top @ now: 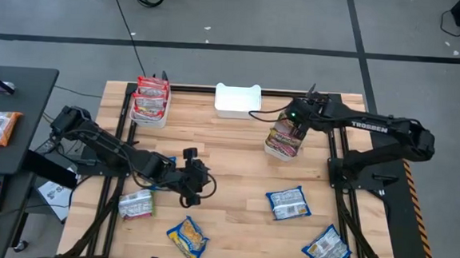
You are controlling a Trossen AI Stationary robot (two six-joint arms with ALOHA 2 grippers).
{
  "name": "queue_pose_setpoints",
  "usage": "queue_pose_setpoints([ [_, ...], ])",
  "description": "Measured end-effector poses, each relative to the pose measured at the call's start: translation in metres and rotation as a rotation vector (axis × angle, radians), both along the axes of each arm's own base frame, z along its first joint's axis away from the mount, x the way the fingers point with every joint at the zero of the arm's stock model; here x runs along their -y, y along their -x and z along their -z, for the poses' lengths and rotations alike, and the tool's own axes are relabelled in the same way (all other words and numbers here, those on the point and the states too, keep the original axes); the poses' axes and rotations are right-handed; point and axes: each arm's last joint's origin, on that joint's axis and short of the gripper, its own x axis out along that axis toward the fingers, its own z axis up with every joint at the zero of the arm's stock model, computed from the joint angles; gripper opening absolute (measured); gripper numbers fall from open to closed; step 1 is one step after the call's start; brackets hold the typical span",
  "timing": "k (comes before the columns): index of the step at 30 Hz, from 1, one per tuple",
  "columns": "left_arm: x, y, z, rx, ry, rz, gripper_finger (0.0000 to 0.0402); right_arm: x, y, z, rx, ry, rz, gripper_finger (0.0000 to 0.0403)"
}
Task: Sort Maruchan noodles
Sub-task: Put the green noodle pack into the right white bin
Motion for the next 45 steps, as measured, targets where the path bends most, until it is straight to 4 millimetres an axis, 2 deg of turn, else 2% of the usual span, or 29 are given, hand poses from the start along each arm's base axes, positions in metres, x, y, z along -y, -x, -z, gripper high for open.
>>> queue_pose_setpoints([
  [5,0.000,0.000,0.000,-0.005,-0.001,-0.002,0.0187,-0.017,0.000,-0.008,0.206,-0.226,-0.065,0.0243],
  [9,0.000,0.000,0.000,-0.005,0.000,-0.002,0.0187,-0.021,-0.003,-0.006,0.277,-0.394,-0.105,0.0242],
  [15,0.000,0.000,0.000,0.002,0.016,-0.017,0.0187,-0.002,-0.006,0.000,0.275,-0.286,0.029,0.0235],
  [20,0.004,0.002,0.000,0.006,0.030,-0.017,0.0187,0.014,-0.013,0.009,0.359,-0.399,0.095,0.0220],
  [25,0.006,0.004,0.001,0.009,0.005,-0.024,0.0188,0.026,-0.014,0.025,0.338,-0.451,0.226,0.0167],
  [30,0.006,0.006,0.002,-0.010,-0.016,-0.031,0.0188,0.029,-0.016,0.037,0.278,-0.486,0.272,0.0064],
  [32,0.005,0.006,0.002,-0.015,-0.018,-0.032,0.0188,0.031,-0.017,0.041,0.241,-0.475,0.256,0.0021],
  [33,0.005,0.006,0.002,-0.017,-0.019,-0.031,0.0188,0.032,-0.017,0.043,0.220,-0.460,0.248,0.0011],
  [40,0.005,0.006,0.002,-0.017,-0.019,-0.032,0.0188,0.040,-0.012,0.044,0.020,-0.189,0.235,0.0026],
  [45,0.006,0.007,0.003,-0.031,0.002,-0.012,0.0188,0.038,-0.010,0.040,-0.013,-0.150,0.216,0.0008],
])
